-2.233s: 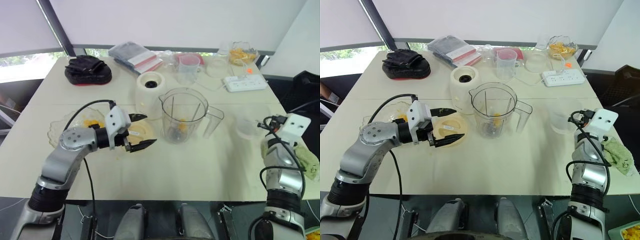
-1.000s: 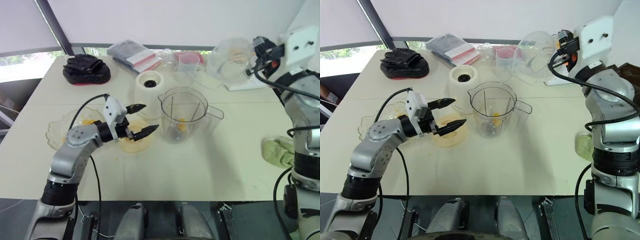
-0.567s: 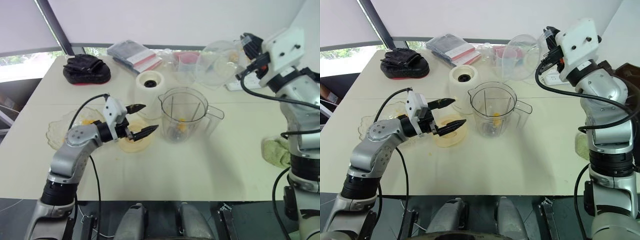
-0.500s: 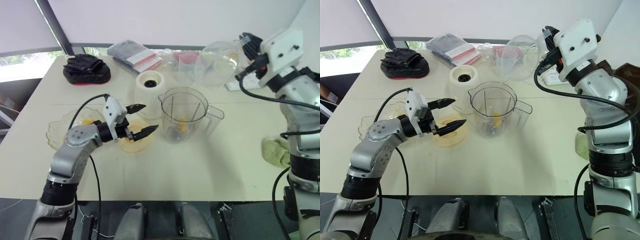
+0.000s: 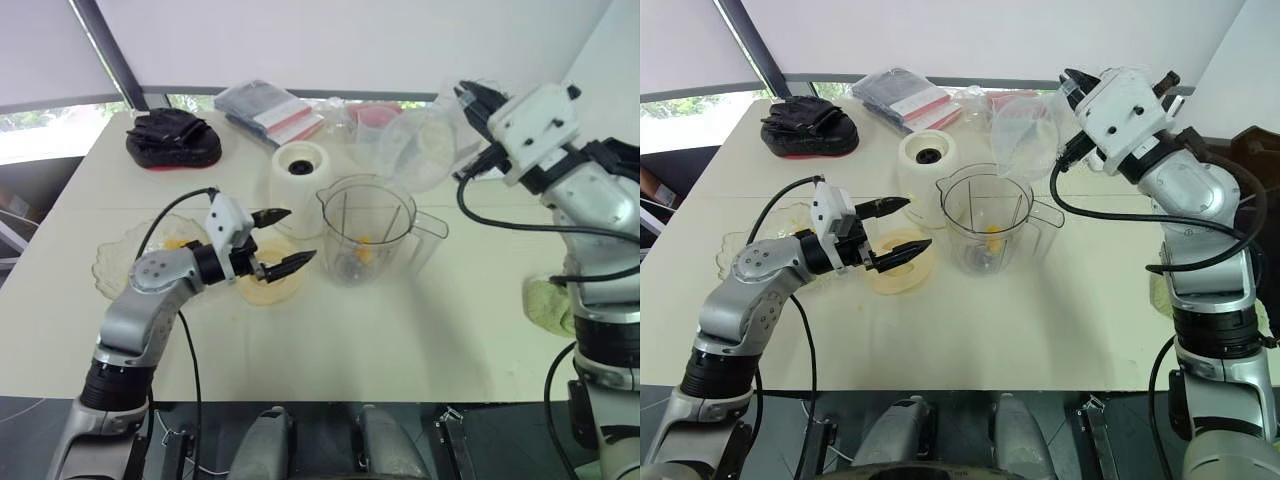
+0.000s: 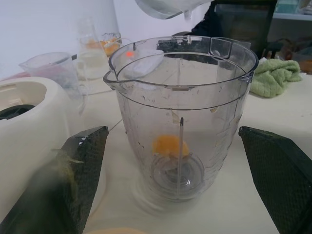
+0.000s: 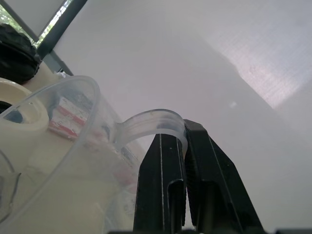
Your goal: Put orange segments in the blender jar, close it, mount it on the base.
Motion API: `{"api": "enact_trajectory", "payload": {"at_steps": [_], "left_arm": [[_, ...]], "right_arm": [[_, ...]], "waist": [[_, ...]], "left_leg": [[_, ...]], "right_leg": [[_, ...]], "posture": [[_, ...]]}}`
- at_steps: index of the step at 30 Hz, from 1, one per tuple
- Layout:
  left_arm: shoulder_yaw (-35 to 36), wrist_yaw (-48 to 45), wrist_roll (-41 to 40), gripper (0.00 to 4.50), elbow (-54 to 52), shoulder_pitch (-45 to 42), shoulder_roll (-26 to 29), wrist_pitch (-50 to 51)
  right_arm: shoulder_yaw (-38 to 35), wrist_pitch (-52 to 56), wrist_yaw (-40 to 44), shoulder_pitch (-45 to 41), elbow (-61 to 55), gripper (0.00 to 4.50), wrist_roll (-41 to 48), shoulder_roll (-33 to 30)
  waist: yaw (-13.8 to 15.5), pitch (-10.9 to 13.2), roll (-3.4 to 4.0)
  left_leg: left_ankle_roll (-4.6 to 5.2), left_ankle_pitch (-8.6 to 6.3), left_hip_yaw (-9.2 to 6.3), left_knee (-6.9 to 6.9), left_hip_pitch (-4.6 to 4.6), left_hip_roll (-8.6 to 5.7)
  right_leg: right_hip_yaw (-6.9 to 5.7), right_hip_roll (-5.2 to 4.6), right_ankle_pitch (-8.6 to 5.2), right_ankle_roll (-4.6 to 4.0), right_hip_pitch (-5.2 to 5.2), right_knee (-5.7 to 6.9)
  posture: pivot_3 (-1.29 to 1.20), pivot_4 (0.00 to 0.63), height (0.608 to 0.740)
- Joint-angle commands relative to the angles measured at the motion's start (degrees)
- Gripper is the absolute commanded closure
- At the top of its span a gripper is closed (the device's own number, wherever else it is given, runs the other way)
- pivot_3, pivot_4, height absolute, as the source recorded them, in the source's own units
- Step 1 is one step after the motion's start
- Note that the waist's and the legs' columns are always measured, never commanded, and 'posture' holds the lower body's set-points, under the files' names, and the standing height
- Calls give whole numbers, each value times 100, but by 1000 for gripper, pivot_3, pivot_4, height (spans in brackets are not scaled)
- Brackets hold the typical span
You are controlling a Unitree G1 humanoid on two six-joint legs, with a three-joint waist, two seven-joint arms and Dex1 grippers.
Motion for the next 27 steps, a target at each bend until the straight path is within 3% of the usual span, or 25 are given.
{"api": "enact_trajectory", "payload": {"at_steps": [1,8,13,20,27], "left_arm": [[71,6,-21,0,-134,-43,35,-90],[69,51,-40,0,-153,-45,16,-68],[55,75,-26,0,-162,-30,6,-77],[40,76,2,0,-114,-60,3,-96],[26,54,23,0,-32,-130,22,-113]], "right_arm": [[-33,-389,79,-9,-148,4463,-159,-119],[-57,-708,117,39,-61,4463,-243,-29],[-361,-71,-133,115,-60,4463,63,291],[-1030,2262,-731,24,-336,4463,971,1030],[-2320,4196,-1882,-501,-352,4463,2107,1992]], "waist": [[-1,0,0],[0,0,0],[2,1,-1],[8,1,-1],[-10,2,2]], "left_leg": [[0,0,0,0,0,0],[0,0,0,0,0,0],[-1,0,-1,0,0,0],[-1,1,-2,0,0,0],[0,0,-2,-4,0,0]], "right_leg": [[0,0,0,0,0,0],[0,0,0,0,0,0],[0,0,0,0,0,0],[0,-2,0,0,1,0],[1,-2,0,0,-4,0]], "posture": [[0,150,740],[0,150,740],[0,150,740],[0,150,740],[0,150,740]]}}
